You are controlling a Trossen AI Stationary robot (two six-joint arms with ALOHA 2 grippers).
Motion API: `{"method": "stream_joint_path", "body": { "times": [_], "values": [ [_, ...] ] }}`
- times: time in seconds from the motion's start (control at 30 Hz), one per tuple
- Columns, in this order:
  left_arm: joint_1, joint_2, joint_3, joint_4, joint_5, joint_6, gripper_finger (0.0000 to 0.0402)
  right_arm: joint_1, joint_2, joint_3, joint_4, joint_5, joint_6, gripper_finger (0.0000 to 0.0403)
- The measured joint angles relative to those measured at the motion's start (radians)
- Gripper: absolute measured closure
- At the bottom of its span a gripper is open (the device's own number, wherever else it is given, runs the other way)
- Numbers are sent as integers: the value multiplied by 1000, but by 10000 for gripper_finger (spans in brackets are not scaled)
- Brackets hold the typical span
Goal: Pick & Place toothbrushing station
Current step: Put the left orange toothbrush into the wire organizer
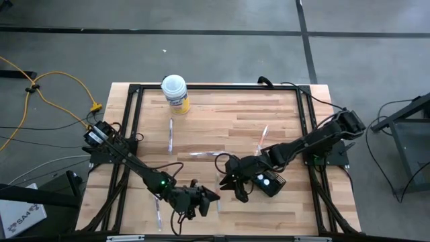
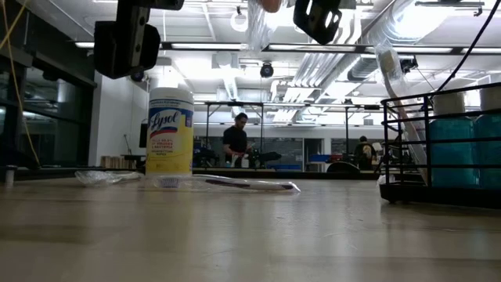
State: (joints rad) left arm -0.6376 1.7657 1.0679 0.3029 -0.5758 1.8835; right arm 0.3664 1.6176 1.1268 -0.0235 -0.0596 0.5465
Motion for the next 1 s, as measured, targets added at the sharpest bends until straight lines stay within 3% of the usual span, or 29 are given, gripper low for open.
{"method": "stream_joint_path", "body": {
  "times": [0.57,1.0],
  "values": [
    [6,1,0,68,45,126,394,-1,0,0,51,-28,-20,317],
    [-19,1,0,62,-2,58,394,0,0,0,-9,-43,11,317]
  ]
}}
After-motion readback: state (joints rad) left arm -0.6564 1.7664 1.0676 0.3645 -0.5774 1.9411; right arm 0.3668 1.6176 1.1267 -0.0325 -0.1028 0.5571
